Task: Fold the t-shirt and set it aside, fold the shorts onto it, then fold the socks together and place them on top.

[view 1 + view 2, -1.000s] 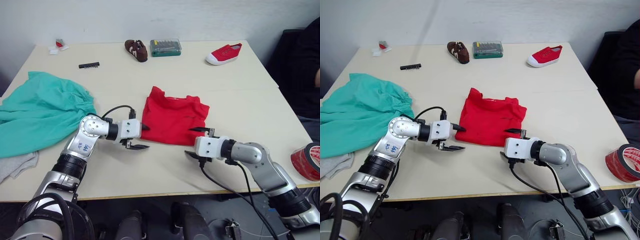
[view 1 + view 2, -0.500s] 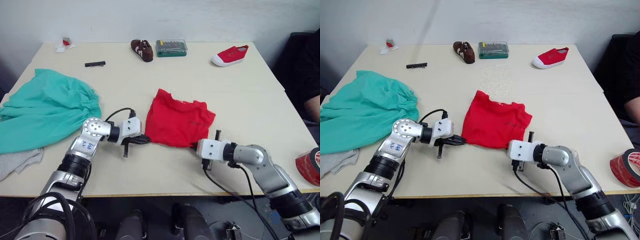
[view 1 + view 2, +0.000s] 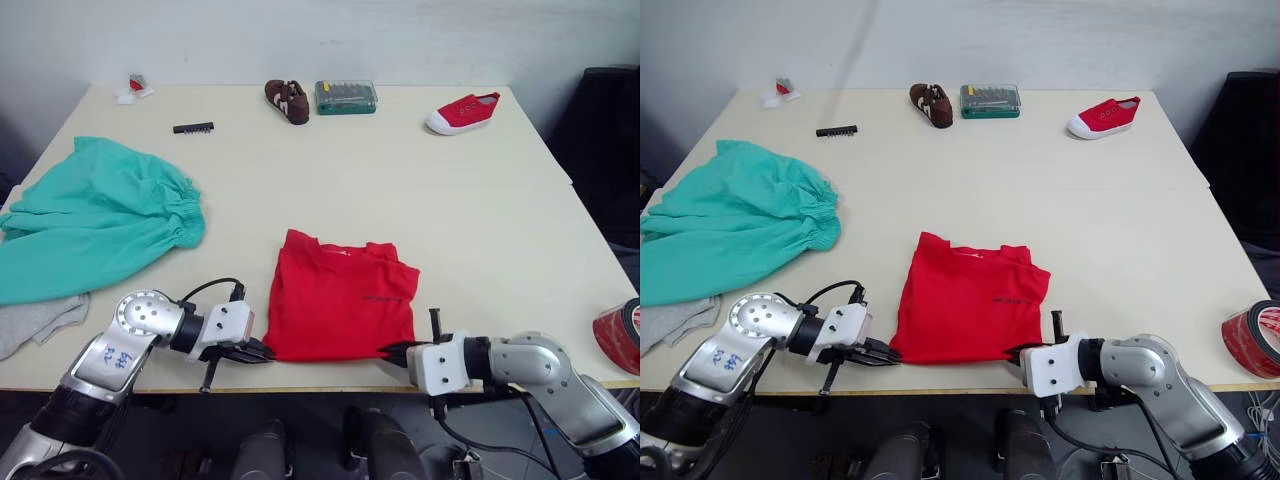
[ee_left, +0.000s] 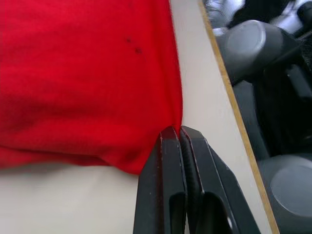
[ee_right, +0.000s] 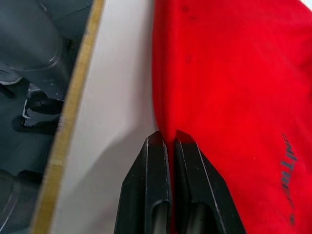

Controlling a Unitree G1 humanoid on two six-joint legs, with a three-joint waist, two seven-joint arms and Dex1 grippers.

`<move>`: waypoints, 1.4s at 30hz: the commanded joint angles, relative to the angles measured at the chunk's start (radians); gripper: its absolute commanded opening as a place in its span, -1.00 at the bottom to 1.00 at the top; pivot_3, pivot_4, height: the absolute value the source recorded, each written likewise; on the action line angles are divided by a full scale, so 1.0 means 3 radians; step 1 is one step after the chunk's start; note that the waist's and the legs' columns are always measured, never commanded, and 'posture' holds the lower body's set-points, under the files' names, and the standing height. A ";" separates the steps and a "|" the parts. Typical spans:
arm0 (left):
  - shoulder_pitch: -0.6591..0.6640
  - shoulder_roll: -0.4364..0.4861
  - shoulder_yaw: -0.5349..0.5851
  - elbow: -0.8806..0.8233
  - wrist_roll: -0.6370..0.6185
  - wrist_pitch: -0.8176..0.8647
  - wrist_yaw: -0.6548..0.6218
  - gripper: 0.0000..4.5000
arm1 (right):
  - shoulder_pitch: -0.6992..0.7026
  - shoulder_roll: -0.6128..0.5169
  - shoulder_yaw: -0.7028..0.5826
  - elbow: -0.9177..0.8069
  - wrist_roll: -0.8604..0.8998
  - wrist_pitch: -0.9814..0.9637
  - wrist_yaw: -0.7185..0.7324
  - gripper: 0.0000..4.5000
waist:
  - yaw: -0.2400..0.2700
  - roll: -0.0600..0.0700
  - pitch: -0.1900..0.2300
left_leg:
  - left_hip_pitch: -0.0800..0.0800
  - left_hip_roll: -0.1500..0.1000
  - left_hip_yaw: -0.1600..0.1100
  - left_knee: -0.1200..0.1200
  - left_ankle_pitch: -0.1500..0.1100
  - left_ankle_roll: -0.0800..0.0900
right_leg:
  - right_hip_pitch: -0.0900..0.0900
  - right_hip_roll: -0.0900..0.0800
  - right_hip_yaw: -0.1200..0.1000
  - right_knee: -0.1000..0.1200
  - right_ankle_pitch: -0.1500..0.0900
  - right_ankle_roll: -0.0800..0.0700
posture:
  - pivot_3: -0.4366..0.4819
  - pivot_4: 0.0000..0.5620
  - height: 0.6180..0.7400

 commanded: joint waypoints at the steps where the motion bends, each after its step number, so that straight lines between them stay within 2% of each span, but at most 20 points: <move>1: 0.0160 -0.0024 0.0040 -0.0043 0.0063 0.0052 0.0200 -1.00 | 0.0067 -0.0012 -0.0146 -0.0099 0.0062 0.0001 -0.0036 -0.99 | 0.0020 0.0000 0.0000 | 0.0004 0.0000 0.0000 0.0000 0.0000 0.0000 | 0.0004 0.0000 0.0000 0.0000 0.0000 -0.0001 | -0.05 -0.47 1.00; 4: 0.0236 -0.0040 0.0107 -0.0059 -0.0057 0.0186 0.0258 -1.00 | 0.0083 -0.0019 -0.0203 -0.0092 0.0103 0.0078 -0.0050 -0.67 | 0.0041 0.0001 0.0000 | 0.0006 0.0001 -0.0001 0.0000 -0.0002 0.0000 | 0.0005 0.0000 0.0000 0.0000 -0.0001 -0.0002 | -0.05 -0.47 1.00; 6: 0.0288 0.0004 0.0193 -0.0125 -0.0278 0.0406 0.0194 -0.81 | 0.0107 -0.0038 -0.0294 -0.0179 0.0265 0.0198 0.0004 -0.40 | 0.0041 0.0001 0.0000 | 0.0006 0.0002 -0.0002 0.0000 -0.0002 0.0001 | 0.0005 0.0000 -0.0001 0.0000 -0.0002 -0.0003 | -0.05 -0.47 1.00; 9: 0.0099 0.0351 0.0653 -0.0116 -0.1272 0.1357 -0.0313 -0.45 | 0.0091 -0.0134 -0.0849 -0.0617 0.1527 0.1301 0.0099 0.06 | 0.0033 -0.0004 0.0007 | 0.0000 0.0005 -0.0004 0.0000 -0.0002 -0.0001 | -0.0001 0.0002 -0.0002 0.0003 -0.0004 -0.0007 | -0.05 -0.47 1.00; 10: 0.0024 0.0399 0.0719 -0.0089 -0.1431 0.1523 -0.0369 -0.32 | 0.0057 -0.0149 -0.0940 -0.0681 0.1734 0.1502 0.0101 0.08 | 0.0033 -0.0004 0.0007 | -0.0005 0.0007 -0.0007 0.0000 0.0000 -0.0004 | -0.0007 0.0002 -0.0004 0.0007 -0.0005 -0.0008 | -0.05 -0.47 1.00; 11: -0.0195 0.0349 0.0747 0.0013 -0.1541 0.1676 -0.0317 -0.18 | -0.0077 -0.0126 -0.0985 -0.0649 0.1880 0.1699 0.0037 0.08 | 0.0035 -0.0004 0.0007 | -0.0004 0.0007 -0.0009 0.0000 0.0001 -0.0005 | -0.0007 0.0003 -0.0006 0.0009 -0.0006 -0.0011 | -0.05 -0.47 1.00; 13: -0.0659 0.0139 0.0749 0.0247 -0.1641 0.1920 -0.0106 -0.18 | -0.0374 -0.0032 -0.0984 -0.0515 0.2047 0.2042 -0.0120 0.08 | 0.0050 -0.0003 0.0007 | 0.0000 0.0006 -0.0015 0.0001 0.0003 -0.0006 | 0.0000 0.0002 -0.0012 0.0007 -0.0006 -0.0011 | -0.05 -0.47 1.00; 14: -0.0898 -0.0026 0.0700 0.0363 -0.1595 0.1972 0.0064 -0.28 | -0.0515 0.0037 -0.0941 -0.0417 0.2066 0.2173 -0.0206 -0.06 | 0.0052 -0.0002 0.0007 | 0.0007 0.0005 -0.0020 0.0001 0.0003 -0.0005 | 0.0012 0.0001 -0.0015 0.0004 -0.0006 -0.0011 | -0.05 -0.47 1.00; 16: -0.1219 -0.0332 0.0518 0.0585 -0.1332 0.1852 0.0331 -0.43 | -0.0735 0.0179 -0.0809 -0.0208 0.1984 0.2330 -0.0350 -0.18 | 0.0060 -0.0002 0.0006 | 0.0008 0.0003 -0.0025 0.0001 0.0003 -0.0005 | 0.0022 0.0001 -0.0020 -0.0001 -0.0005 -0.0010 | -0.05 -0.47 1.00; 20: -0.1596 -0.0844 -0.0043 0.0907 -0.0769 0.1491 0.0527 -0.96 | -0.1106 0.0544 -0.0478 0.0264 0.1673 0.2411 -0.0597 -0.77 | 0.0039 -0.0005 0.0002 | 0.0001 -0.0002 -0.0019 0.0001 0.0009 -0.0017 | 0.0023 0.0000 -0.0020 -0.0006 -0.0001 -0.0003 | -0.05 -0.47 1.00; 21: -0.1639 -0.0925 -0.0183 0.0973 -0.0633 0.1380 0.0527 -1.00 | -0.1172 0.0603 -0.0388 0.0357 0.1576 0.2384 -0.0619 -0.93 | 0.0026 -0.0006 0.0002 | -0.0002 -0.0002 -0.0012 0.0000 0.0010 -0.0018 | 0.0017 0.0002 -0.0018 -0.0002 -0.0001 -0.0001 | -0.05 -0.47 1.00; 22: -0.1672 -0.0990 -0.0298 0.1044 -0.0511 0.1289 0.0535 -1.00 | -0.1228 0.0646 -0.0303 0.0440 0.1482 0.2353 -0.0632 -0.97 | 0.0016 -0.0006 0.0002 | -0.0009 0.0000 -0.0007 0.0000 0.0010 -0.0017 | 0.0010 0.0006 -0.0016 -0.0002 -0.0002 0.0000 | -0.05 -0.47 1.00; 27: -0.1705 -0.1131 -0.0734 0.1425 0.0066 0.0787 0.0567 -1.00 | -0.1446 0.0782 -0.0001 0.0913 0.1020 0.2280 -0.0728 -0.97 | -0.0027 -0.0006 0.0002 | -0.0041 0.0000 0.0004 0.0004 0.0011 -0.0017 | -0.0027 0.0011 -0.0013 -0.0001 -0.0001 0.0005 | -0.05 -0.47 1.00; 31: -0.1700 -0.1213 -0.0717 0.1656 0.0248 0.0674 0.0711 -1.00 | -0.1531 0.0715 0.0113 0.1292 0.0647 0.2149 -0.0816 -0.97 | -0.0032 -0.0008 0.0000 | -0.0033 -0.0005 0.0000 0.0012 0.0018 -0.0011 | -0.0020 0.0002 -0.0012 -0.0002 0.0001 0.0008 | -0.05 -0.47 1.00; 36: -0.1569 -0.1143 -0.0655 0.1676 0.0300 0.0596 0.0657 -1.00 | -0.1653 0.0641 -0.0112 0.1636 0.0568 0.1953 -0.0816 -0.97 | -0.0039 -0.0008 0.0000 | 0.0013 -0.0004 -0.0008 0.0007 0.0006 0.0011 | 0.0029 -0.0007 -0.0013 -0.0008 0.0010 0.0008 | -0.05 -0.47 1.00; 39: -0.1471 -0.1084 -0.0628 0.1680 0.0339 0.0511 0.0668 -1.00 | -0.1866 0.0585 -0.0247 0.1879 0.0561 0.1847 -0.0790 -0.97 | -0.0045 -0.0006 -0.0001 | 0.0013 -0.0002 -0.0010 0.0006 0.0005 0.0008 | 0.0029 -0.0008 -0.0014 -0.0008 0.0010 0.0006 | -0.05 -0.47 1.00; 42: -0.1454 -0.1087 -0.0532 0.1665 0.0284 0.0535 0.0682 -1.00 | -0.1982 0.0671 -0.0377 0.1782 0.0793 0.1899 -0.0638 -0.97 | -0.0052 -0.0006 -0.0001 | 0.0012 0.0001 -0.0010 0.0004 0.0014 -0.0017 | 0.0025 -0.0007 -0.0015 -0.0005 0.0006 0.0000 | -0.05 -0.47 1.00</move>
